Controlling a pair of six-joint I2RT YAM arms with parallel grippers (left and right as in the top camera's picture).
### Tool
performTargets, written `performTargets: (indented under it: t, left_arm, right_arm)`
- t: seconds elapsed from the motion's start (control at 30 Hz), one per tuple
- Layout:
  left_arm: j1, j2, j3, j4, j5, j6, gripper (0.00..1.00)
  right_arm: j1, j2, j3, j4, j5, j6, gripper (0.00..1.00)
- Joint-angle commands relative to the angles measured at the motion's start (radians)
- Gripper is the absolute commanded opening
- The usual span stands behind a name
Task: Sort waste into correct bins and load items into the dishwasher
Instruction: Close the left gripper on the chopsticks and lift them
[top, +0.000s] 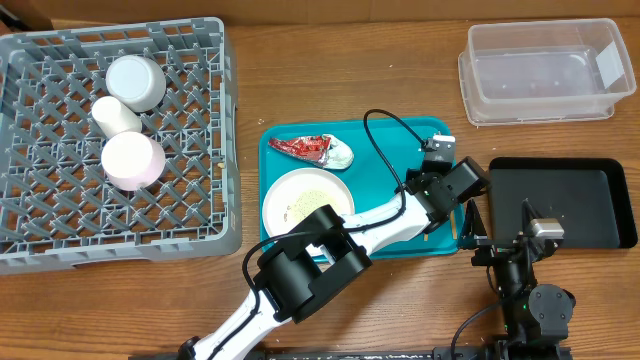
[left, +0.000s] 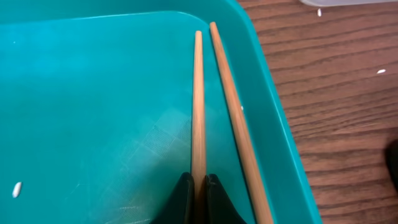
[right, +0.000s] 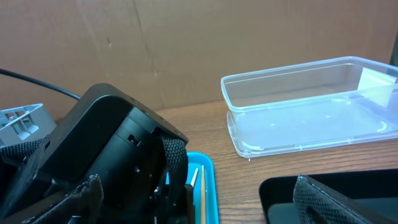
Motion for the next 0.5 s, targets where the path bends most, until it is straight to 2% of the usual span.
performTargets:
  t: [0.0, 0.17, 0.47]
  left_arm:
    - [-0.001, 0.026, -0.003, -0.047, 0.018, 0.019, 0.04]
    - [0.007, -0.058, -0.003, -0.08, 0.005, 0.106, 0.04]
    - [0.078, -0.267, -0.003, -0.237, 0.006, 0.122, 0.04]
  right_arm:
    - [0.003, -0.002, -0.01, 0.006, 0.009, 0.003, 0.99]
    - [0.003, -0.002, -0.01, 0.007, 0.009, 0.003, 1.0]
    - [0.003, -0.002, -0.01, 0.006, 0.009, 0.003, 1.0]
